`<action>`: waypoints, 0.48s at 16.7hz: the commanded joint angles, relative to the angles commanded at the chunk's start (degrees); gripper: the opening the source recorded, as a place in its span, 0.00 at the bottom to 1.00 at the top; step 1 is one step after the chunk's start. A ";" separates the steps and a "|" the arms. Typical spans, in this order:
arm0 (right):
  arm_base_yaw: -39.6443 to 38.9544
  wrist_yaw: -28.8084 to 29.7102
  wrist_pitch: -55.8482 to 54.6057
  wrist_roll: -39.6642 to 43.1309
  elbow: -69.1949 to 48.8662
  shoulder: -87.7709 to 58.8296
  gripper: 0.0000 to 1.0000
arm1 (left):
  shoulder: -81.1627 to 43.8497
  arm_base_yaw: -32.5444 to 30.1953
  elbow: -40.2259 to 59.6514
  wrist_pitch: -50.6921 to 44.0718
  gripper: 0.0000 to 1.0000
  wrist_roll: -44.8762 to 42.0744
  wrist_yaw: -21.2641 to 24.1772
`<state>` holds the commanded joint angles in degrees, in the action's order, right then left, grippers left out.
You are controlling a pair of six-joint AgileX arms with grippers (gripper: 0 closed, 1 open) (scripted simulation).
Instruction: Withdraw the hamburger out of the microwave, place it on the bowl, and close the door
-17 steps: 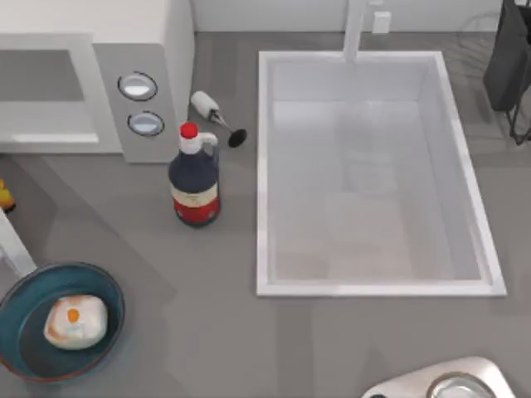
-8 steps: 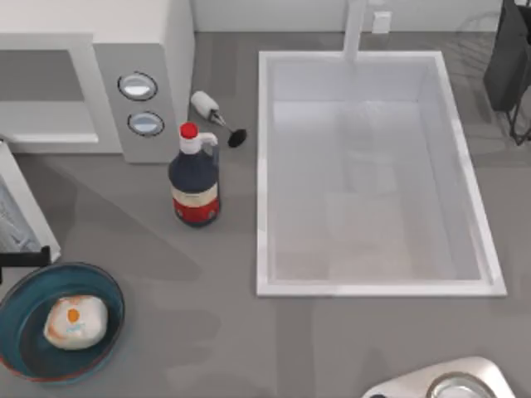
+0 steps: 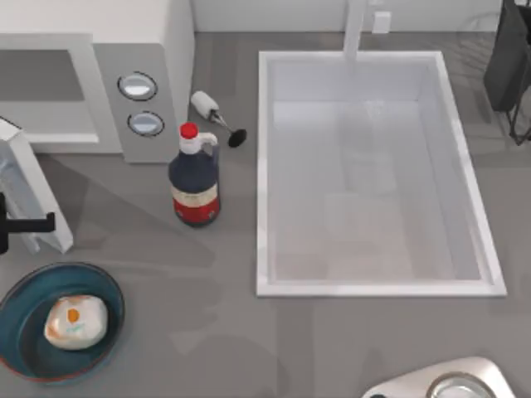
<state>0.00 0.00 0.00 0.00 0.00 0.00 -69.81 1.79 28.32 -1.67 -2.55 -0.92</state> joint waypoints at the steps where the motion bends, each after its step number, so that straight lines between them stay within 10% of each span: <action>1: 0.00 0.00 0.00 0.00 0.00 0.00 1.00 | -3.50 -0.15 1.78 1.22 0.00 0.06 -0.09; 8: 0.00 0.00 0.00 0.00 0.00 0.00 1.00 | -18.75 -0.99 10.60 7.83 0.00 0.45 -0.54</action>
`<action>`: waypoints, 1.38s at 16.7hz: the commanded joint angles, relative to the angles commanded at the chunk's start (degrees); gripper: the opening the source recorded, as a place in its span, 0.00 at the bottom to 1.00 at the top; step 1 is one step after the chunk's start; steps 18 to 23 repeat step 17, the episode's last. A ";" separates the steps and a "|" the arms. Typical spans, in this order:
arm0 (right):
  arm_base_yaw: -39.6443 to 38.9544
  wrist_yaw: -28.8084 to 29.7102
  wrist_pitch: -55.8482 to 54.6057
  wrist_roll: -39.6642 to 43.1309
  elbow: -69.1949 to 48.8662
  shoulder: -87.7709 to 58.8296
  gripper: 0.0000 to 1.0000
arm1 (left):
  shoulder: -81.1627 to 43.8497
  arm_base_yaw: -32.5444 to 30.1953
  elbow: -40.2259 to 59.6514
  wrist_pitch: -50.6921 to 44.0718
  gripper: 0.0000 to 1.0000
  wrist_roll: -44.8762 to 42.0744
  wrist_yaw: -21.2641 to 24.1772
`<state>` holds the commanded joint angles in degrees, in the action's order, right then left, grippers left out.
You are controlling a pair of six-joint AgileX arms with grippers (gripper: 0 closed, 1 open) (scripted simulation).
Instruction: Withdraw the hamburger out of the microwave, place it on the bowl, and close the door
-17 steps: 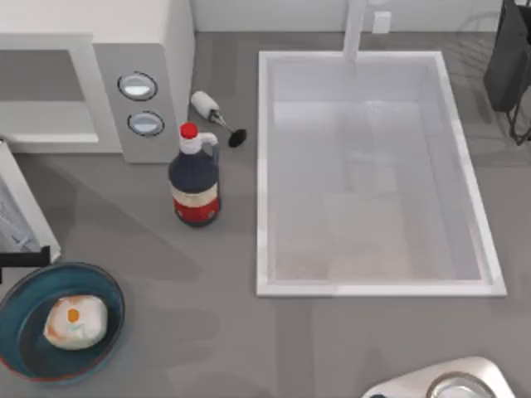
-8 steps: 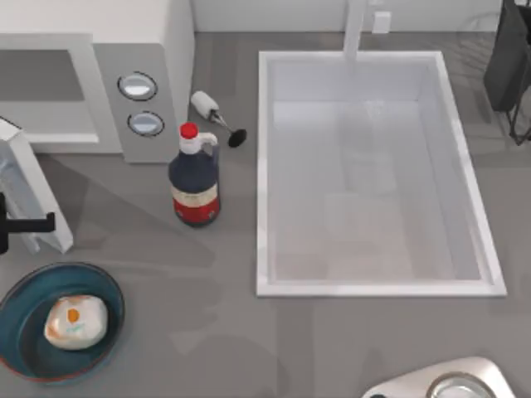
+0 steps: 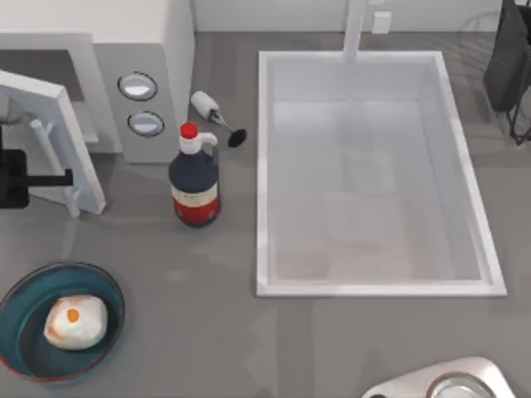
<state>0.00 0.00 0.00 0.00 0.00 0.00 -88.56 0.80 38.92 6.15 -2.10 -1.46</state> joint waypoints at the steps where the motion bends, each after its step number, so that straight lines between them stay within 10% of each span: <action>1: 0.00 0.00 0.00 0.00 0.00 0.00 1.00 | -0.03 0.00 0.02 0.01 0.00 0.00 0.00; 23: 0.00 0.00 0.00 0.00 0.00 0.00 1.00 | -21.03 -0.59 22.53 -1.55 0.00 0.40 -0.35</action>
